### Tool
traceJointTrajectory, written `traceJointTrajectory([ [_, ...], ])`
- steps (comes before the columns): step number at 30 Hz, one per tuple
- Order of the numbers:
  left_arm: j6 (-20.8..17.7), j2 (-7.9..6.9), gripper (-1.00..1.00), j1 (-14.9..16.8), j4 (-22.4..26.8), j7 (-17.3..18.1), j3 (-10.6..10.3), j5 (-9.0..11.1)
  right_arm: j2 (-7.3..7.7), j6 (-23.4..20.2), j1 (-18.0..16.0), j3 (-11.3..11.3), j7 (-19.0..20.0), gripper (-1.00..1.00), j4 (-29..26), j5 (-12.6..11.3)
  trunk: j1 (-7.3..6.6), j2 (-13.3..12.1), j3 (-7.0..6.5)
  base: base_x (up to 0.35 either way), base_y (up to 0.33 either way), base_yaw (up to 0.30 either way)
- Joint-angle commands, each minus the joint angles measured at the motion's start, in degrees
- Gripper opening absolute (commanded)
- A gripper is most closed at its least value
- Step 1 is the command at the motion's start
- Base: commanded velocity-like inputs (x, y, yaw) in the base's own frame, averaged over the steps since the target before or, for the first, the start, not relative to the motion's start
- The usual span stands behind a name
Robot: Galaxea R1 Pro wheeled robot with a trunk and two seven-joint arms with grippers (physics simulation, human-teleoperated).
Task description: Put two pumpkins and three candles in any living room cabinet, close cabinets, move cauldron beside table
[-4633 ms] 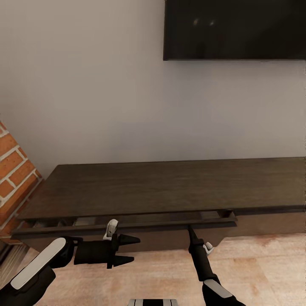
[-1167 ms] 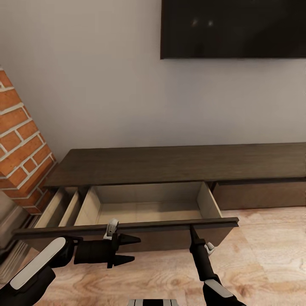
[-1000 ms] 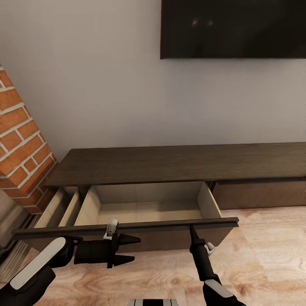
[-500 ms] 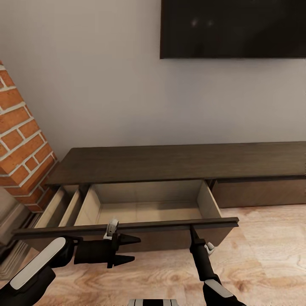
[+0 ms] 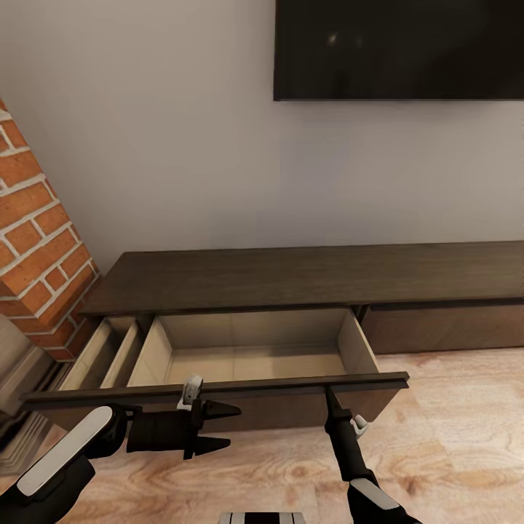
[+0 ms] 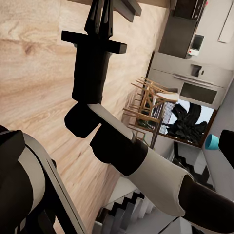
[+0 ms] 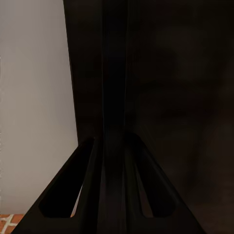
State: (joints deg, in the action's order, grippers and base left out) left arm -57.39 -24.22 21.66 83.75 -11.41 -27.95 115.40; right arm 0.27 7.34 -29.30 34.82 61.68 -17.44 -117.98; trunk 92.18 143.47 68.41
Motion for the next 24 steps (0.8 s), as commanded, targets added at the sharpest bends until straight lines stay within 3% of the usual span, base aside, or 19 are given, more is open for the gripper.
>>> traceJointTrajectory([
  [1, 0.0, -0.03, 1.00, 0.1, 0.0, -0.5, -0.1, 0.6, -0.01, 0.6, 0.0, 1.7, 0.5, -1.00, -0.1, 0.2, -0.02, 0.0, 0.04, -0.014, 0.000, 0.000],
  [24, 0.0, -0.03, 1.00, 0.1, 0.1, -0.5, -0.1, 0.6, 0.00, 0.5, -0.1, 1.7, 0.5, -1.00, -0.1, 0.2, -0.02, 0.0, 0.04, -0.038, 0.000, 0.000],
])
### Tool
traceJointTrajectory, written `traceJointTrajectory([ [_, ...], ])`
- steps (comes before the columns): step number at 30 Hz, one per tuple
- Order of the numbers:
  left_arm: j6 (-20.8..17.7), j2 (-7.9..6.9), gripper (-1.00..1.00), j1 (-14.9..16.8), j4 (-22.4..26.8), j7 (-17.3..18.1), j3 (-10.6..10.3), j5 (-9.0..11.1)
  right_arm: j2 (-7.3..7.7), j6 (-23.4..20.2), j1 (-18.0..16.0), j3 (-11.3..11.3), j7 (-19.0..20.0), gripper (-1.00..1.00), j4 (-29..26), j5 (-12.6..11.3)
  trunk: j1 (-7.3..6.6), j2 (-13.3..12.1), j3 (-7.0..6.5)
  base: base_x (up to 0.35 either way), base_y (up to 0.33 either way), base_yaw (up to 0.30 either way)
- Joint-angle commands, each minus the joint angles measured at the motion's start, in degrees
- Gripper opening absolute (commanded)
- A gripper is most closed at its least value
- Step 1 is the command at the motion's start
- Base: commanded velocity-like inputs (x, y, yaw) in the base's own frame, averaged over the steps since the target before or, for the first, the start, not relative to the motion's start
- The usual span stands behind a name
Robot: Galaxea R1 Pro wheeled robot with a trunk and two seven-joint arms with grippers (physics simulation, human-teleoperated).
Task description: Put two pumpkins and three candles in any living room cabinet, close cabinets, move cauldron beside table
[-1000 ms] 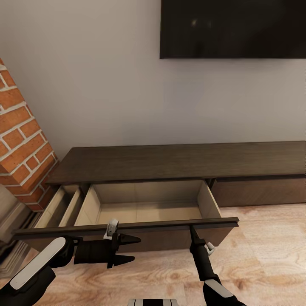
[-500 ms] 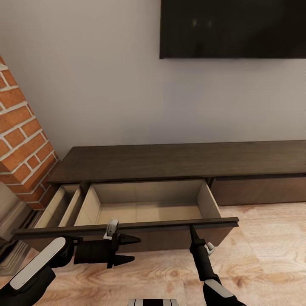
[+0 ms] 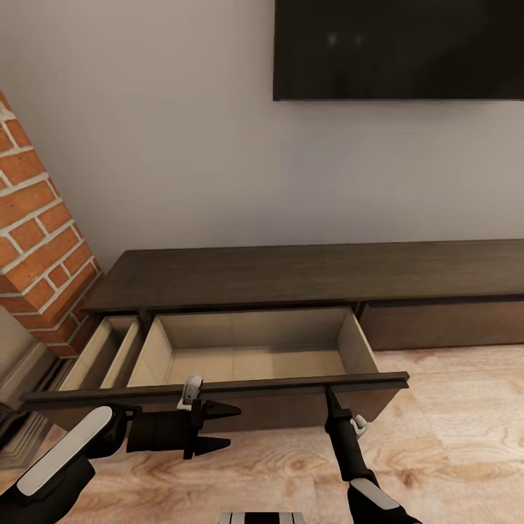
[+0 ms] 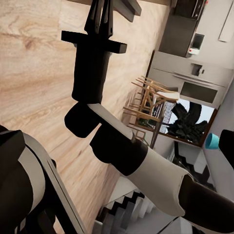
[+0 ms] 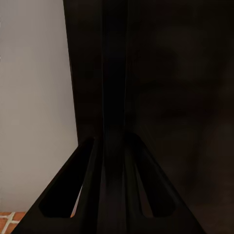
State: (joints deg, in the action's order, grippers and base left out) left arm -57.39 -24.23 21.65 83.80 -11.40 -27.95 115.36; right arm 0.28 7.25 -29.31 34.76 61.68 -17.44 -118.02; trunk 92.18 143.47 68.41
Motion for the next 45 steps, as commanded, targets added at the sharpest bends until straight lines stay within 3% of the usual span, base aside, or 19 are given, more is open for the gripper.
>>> traceJointTrajectory([
  [1, 0.0, -0.03, 1.00, 0.1, 0.0, -0.5, -0.1, 0.6, -0.01, 0.6, 0.0, 1.8, 0.5, -1.00, -0.1, 0.2, -0.02, 0.0, 0.04, -0.010, 0.000, 0.000],
  [24, 0.0, -0.03, 1.00, 0.1, 0.0, -0.5, -0.1, 0.6, -0.02, 0.6, 0.0, 1.8, 0.5, -1.00, -0.1, 0.2, -0.02, 0.0, 0.04, -0.013, 0.000, 0.000],
  [25, 0.0, -0.03, 1.00, 0.1, 0.0, -0.5, -0.1, 0.6, -0.02, 0.6, 0.0, 1.8, 0.5, 1.00, -0.1, 0.2, -0.02, 0.0, 0.04, 0.000, 0.000, 0.000],
  [45, 0.0, -0.03, 1.00, 0.1, 0.0, -0.5, -0.1, 0.7, -0.02, 0.6, 0.0, 1.7, 0.5, 1.00, -0.1, 0.2, -0.02, 0.0, 0.04, -0.039, 0.000, 0.000],
])
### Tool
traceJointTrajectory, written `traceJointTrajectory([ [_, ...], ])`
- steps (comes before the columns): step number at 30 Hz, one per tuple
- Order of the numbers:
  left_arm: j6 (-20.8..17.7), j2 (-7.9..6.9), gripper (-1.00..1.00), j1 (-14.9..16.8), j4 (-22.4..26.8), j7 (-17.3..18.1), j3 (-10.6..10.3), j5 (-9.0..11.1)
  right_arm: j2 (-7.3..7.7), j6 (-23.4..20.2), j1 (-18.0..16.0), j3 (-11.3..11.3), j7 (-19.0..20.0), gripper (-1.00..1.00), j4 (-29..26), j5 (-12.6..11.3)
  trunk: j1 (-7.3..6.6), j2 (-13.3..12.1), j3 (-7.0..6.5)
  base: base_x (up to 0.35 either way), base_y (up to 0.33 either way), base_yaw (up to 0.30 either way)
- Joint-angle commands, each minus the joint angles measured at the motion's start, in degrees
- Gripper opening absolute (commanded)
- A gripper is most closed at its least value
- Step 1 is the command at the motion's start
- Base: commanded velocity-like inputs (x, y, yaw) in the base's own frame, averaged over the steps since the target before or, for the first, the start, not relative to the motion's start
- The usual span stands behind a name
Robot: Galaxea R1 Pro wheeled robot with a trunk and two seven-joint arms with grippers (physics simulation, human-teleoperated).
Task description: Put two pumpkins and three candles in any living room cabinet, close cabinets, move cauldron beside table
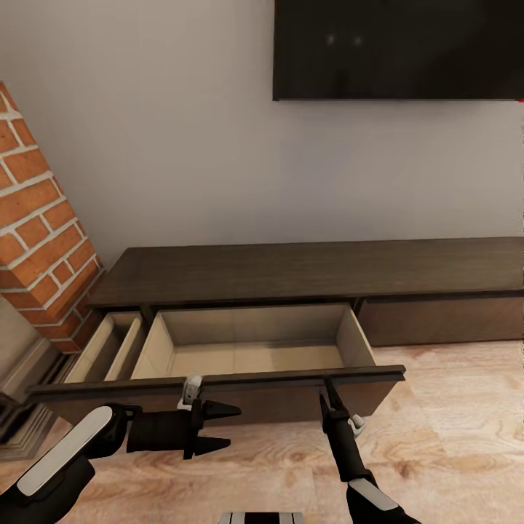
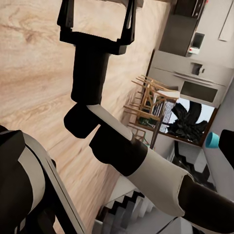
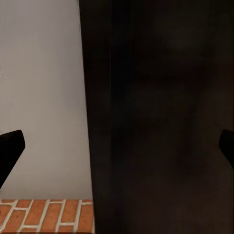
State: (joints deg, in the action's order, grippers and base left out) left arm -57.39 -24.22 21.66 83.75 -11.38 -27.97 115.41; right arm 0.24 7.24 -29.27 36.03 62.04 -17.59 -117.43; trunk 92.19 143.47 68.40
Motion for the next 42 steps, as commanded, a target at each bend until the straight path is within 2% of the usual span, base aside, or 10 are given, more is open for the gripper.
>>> traceJointTrajectory([
  [1, 0.0, -0.04, 1.00, 0.0, 0.0, -0.5, -0.1, 0.6, 0.03, 0.6, 0.0, 0.5, 0.1, 1.00, 0.0, -0.4, -0.03, 0.0, 0.04, -0.176, 0.000, 0.000],
  [33, 0.0, -0.01, 1.00, 0.0, 0.0, -0.5, -0.1, 0.6, 0.11, 0.3, 0.0, 0.5, -0.3, 1.00, 0.0, -0.3, -0.03, 0.0, 0.04, -0.187, 0.000, 0.000],
  [36, 0.0, 0.00, 1.00, 0.0, 0.0, -0.6, -0.1, 0.6, 0.15, -0.8, -0.1, 0.6, -0.6, 1.00, 0.0, -0.2, -0.03, 0.0, 0.04, -0.150, 0.000, 0.000],
  [39, 0.0, -0.02, 1.00, 0.0, -0.4, -0.6, 0.0, 0.6, 0.19, -2.9, -0.1, 0.7, -1.2, 1.00, 0.0, 0.8, -0.03, 0.0, 0.04, -0.071, 0.000, 0.000],
  [42, 0.0, -0.04, 1.00, 0.0, -0.7, -0.6, 0.3, 0.6, 0.20, -5.3, -0.1, 0.6, -3.0, 1.00, 0.0, 3.7, -0.03, 0.0, 0.04, -0.018, 0.000, 0.000],
])
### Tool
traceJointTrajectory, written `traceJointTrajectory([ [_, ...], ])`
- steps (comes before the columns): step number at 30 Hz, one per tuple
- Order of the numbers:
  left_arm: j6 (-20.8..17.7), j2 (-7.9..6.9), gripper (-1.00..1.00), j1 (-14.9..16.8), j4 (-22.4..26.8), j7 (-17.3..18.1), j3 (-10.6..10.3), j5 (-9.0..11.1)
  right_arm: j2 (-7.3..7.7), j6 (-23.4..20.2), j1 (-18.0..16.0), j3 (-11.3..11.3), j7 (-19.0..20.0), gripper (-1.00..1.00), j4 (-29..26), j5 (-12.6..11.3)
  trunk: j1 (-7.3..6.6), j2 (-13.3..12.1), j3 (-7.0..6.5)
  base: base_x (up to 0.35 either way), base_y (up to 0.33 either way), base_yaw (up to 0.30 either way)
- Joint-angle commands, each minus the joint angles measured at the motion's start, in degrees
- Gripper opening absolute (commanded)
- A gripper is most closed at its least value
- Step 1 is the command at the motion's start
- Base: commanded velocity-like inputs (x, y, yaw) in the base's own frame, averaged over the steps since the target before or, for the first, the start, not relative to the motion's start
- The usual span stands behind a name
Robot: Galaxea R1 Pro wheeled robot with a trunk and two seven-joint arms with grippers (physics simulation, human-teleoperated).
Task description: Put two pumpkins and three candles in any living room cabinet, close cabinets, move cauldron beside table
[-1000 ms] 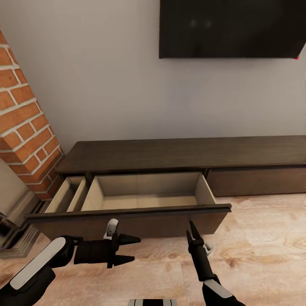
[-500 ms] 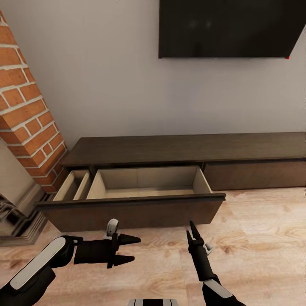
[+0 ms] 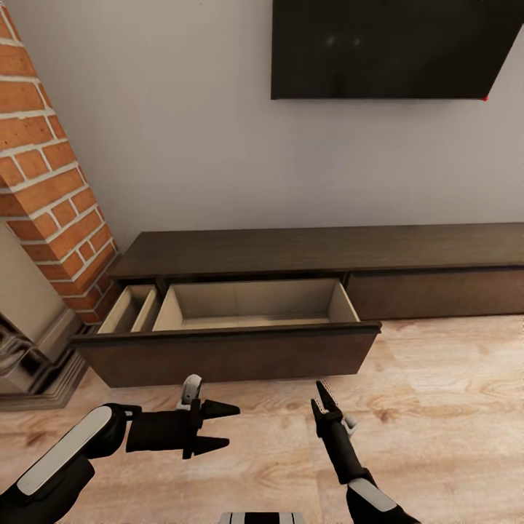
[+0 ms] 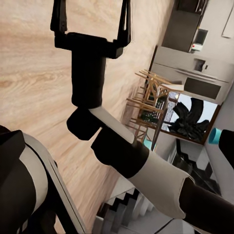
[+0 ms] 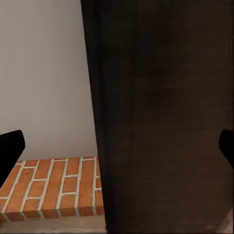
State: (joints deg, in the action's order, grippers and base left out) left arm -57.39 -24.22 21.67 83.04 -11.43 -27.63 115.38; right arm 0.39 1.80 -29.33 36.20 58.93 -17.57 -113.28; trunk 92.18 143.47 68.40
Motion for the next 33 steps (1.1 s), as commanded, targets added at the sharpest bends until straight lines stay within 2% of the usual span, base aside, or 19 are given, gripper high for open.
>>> traceJointTrajectory([
  [1, 0.0, -0.04, 1.00, 0.0, 0.1, -0.5, 0.0, 0.6, 0.04, -1.0, -0.1, 0.5, -0.5, 1.00, 0.0, 0.5, -0.01, 0.0, 0.05, -0.007, 0.000, 0.000],
  [3, 0.1, -0.04, 1.00, 0.1, 0.2, -0.6, 0.1, 0.6, -0.04, -4.6, -0.2, 0.4, -2.1, 1.00, 0.0, 2.4, -0.01, 0.0, 0.05, -0.003, 0.000, 0.000],
  [5, 0.1, -0.04, 1.00, 0.0, 0.0, -0.6, 0.1, 0.6, -0.08, -6.6, -0.3, 0.4, -3.2, 1.00, 0.0, 3.3, -0.01, 0.0, 0.05, -0.002, 0.000, 0.000],
  [10, 0.1, -0.04, 1.00, 0.1, -0.6, -1.0, 0.4, 0.3, -0.06, -11.8, -0.4, 0.5, -5.7, 1.00, 0.0, 4.6, -0.14, 0.0, -1.06, 0.000, 0.000, 0.000],
  [14, 0.2, -0.22, 1.00, 0.2, -2.5, -1.3, 0.6, -0.3, -0.18, -13.5, -0.4, 0.8, -7.9, 1.00, 0.0, 4.8, -0.24, -0.1, -1.95, 0.000, 0.000, 0.000],
  [17, 0.3, -1.45, 1.00, 0.2, -3.1, -1.4, 1.2, -1.1, 0.05, -13.8, -0.4, 1.2, -9.9, 1.00, 0.0, 4.8, -0.32, -0.1, -2.61, 0.000, 0.000, 0.000],
  [19, 0.3, -2.69, 1.00, 0.2, -3.3, -1.4, 1.5, -1.9, 0.18, -13.9, -0.3, 2.6, -10.4, 1.00, 0.0, 4.9, -0.37, -0.2, -3.06, 0.000, 0.000, 0.000],
  [21, 0.3, -3.51, 1.00, 0.2, -3.4, -1.4, 1.8, -2.9, 0.29, -14.7, -0.3, 6.0, -10.7, 1.00, 0.0, 5.5, -0.43, -0.2, -3.50, 0.000, 0.000, 0.000],
  [24, 0.4, -4.11, 1.00, 0.3, -4.4, -1.9, 2.9, -5.4, 1.78, -16.6, -0.1, 10.1, -10.5, 1.00, 1.3, 6.2, -0.50, -0.2, -4.16, 0.000, 0.000, 0.000],
  [27, 0.4, -3.93, 1.00, 0.3, -5.0, -4.4, 3.5, -6.9, 2.53, -17.1, 0.0, 11.0, -10.7, 1.00, 3.3, 6.3, -1.16, -1.4, -4.70, 0.000, 0.000, 0.000],
  [33, 0.6, -3.65, 1.00, 0.3, -5.2, -8.2, 3.7, -7.4, 2.60, -16.7, 0.1, 11.0, -10.4, 1.00, 8.0, 5.8, -2.48, -3.8, -5.78, 0.000, 0.000, 0.000],
])
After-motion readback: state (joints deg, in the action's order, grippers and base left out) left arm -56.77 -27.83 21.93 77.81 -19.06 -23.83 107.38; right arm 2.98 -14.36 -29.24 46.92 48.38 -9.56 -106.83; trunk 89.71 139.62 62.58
